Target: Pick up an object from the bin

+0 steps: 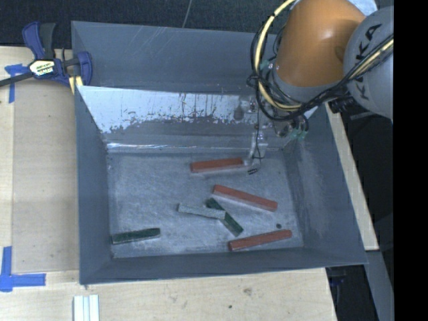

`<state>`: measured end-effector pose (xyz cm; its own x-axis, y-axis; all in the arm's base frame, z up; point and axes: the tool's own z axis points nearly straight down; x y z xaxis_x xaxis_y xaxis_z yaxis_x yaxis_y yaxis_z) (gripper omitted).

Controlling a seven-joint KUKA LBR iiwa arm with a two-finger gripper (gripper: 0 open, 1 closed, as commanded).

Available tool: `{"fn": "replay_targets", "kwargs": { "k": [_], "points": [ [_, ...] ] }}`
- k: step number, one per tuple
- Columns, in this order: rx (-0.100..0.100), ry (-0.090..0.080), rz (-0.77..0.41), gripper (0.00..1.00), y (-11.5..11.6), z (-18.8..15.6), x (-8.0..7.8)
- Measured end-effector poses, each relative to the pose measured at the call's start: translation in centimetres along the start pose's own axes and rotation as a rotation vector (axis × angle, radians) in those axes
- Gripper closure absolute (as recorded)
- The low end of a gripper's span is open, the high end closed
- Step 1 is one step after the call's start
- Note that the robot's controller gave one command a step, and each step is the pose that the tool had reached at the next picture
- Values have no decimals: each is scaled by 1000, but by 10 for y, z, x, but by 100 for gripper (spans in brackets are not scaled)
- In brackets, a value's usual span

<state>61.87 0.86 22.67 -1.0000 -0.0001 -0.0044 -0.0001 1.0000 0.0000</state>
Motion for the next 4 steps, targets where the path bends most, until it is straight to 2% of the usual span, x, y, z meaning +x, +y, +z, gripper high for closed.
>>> {"fn": "replay_targets", "kwargs": {
  "k": [1,2,3,4],
  "points": [
    [0,-3,-2,0,0,2,2],
    [-1,-11,-31,0,-9,21,18],
    [0,5,-148,0,-44,24,3],
    [2,-6,-316,0,-19,71,10]
  ]
}}
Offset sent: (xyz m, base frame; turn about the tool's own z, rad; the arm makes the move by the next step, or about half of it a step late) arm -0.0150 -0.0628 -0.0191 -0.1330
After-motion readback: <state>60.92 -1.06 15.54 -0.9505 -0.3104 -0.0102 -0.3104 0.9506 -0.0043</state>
